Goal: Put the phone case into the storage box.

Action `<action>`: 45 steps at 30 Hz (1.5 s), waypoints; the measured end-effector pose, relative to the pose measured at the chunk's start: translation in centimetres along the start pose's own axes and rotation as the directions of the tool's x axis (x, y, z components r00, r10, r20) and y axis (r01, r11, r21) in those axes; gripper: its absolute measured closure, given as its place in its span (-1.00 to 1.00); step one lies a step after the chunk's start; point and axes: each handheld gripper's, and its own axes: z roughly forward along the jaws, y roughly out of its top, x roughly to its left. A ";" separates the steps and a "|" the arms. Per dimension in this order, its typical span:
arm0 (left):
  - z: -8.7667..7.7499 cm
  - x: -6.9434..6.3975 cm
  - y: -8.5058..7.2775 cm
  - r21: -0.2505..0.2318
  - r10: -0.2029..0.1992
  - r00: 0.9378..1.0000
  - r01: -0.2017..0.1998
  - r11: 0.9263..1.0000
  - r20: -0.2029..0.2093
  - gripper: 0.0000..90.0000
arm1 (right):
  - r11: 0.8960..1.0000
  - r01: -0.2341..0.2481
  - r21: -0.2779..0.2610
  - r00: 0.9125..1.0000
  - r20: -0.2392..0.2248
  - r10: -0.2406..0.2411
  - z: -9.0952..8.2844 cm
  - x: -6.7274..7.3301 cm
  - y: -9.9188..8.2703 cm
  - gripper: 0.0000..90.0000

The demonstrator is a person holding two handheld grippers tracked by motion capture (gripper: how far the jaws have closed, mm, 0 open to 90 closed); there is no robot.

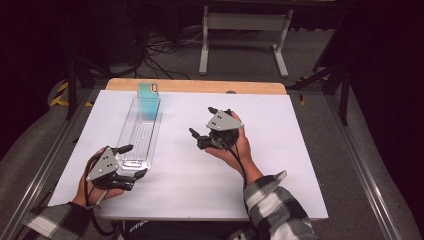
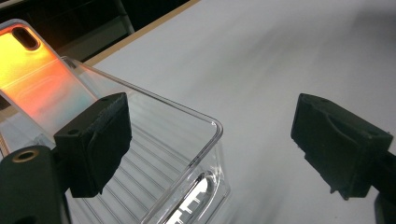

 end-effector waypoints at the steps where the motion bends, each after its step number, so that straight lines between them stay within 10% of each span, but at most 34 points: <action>1: 0.0 0.0 0.0 0.000 0.000 1.000 0.000 1.000 -0.001 -0.71 | 1.000 0.003 0.002 1.000 0.001 -0.003 -0.1 0.0 0.0 -0.71; 45: 0.0 0.0 0.1 0.000 0.016 1.000 -0.016 1.000 -0.011 -0.71 | 0.999 0.046 0.016 0.997 0.061 -0.047 -5.4 -0.2 -1.9 -0.73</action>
